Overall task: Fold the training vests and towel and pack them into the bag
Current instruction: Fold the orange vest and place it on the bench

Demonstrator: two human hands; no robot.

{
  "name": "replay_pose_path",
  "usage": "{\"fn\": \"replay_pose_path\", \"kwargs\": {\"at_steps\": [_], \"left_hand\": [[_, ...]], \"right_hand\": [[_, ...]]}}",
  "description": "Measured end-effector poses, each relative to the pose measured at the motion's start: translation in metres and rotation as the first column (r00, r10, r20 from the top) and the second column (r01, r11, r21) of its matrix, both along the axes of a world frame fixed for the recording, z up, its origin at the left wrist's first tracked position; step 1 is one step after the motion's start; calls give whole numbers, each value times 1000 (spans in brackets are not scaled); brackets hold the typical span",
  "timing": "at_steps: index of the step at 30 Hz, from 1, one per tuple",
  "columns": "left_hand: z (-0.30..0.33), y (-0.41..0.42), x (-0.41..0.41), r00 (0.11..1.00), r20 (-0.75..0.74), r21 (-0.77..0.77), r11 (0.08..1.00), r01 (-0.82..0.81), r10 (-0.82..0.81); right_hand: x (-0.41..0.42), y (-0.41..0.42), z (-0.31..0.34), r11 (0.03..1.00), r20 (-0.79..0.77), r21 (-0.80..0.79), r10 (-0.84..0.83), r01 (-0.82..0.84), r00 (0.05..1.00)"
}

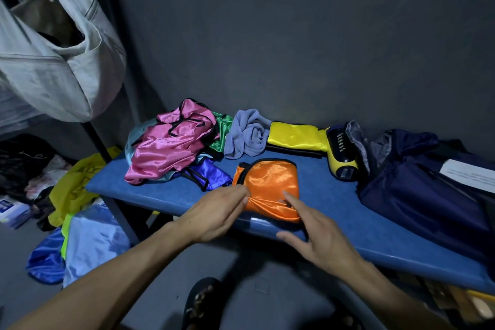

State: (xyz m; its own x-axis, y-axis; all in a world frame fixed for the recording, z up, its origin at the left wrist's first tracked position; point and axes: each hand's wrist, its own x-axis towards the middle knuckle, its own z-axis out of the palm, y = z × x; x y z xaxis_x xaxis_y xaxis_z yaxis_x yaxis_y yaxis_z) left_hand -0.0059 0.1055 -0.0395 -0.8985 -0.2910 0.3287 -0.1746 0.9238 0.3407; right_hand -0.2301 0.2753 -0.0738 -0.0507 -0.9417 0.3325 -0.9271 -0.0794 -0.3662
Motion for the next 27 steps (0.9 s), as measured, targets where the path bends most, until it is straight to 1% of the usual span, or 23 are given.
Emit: {"fn": "replay_pose_path", "kwargs": {"at_steps": [2, 3, 5, 6, 8, 11, 12, 15, 18, 21, 23, 27], "left_hand": [[0, -1, 1, 1000, -7, 72, 997, -11, 12], [-1, -2, 1, 1000, -4, 95, 995, -19, 19], [-4, -3, 0, 1000, -5, 127, 992, -5, 6], [-5, -3, 0, 1000, 2, 171, 985, -3, 2], [-4, -6, 0, 1000, 25, 313, 950, -22, 16], [-14, -15, -1, 999, 5, 410, 911, -39, 40], [-18, -17, -2, 997, -27, 437, 898, -49, 68], [-27, -24, -12, 972, -96, 519, 844, -136, 216], [-27, -25, -28, 923, -102, 557, 790, -256, 371], [-26, -26, -45, 868, -51, 539, 746, -392, 493], [-24, -28, -55, 834, -12, 519, 716, -466, 551], [-18, -34, -69, 793, 34, 493, 680, -543, 608]], "right_hand": [[2, -3, 1, 998, 188, 42, -62, 55, 980], [1, -5, 0, 997, 239, 33, -75, 70, 968], [-3, -11, -5, 995, 297, -39, -73, 88, 952], [-4, -12, -6, 993, 320, -64, -77, 103, 944], [-7, -15, -7, 985, 372, -87, -105, 147, 922], [-10, -20, -2, 972, 459, -113, -131, 204, 879], [-11, -22, 0, 971, 480, -110, -137, 214, 867], [-15, -36, 3, 968, 520, -50, -186, 248, 834], [-19, -53, 6, 952, 565, 45, -275, 304, 778], [-25, -71, 10, 928, 562, 123, -357, 352, 746], [-31, -83, 10, 913, 545, 171, -400, 370, 736], [-39, -102, 11, 879, 536, 263, -476, 398, 697]]}}
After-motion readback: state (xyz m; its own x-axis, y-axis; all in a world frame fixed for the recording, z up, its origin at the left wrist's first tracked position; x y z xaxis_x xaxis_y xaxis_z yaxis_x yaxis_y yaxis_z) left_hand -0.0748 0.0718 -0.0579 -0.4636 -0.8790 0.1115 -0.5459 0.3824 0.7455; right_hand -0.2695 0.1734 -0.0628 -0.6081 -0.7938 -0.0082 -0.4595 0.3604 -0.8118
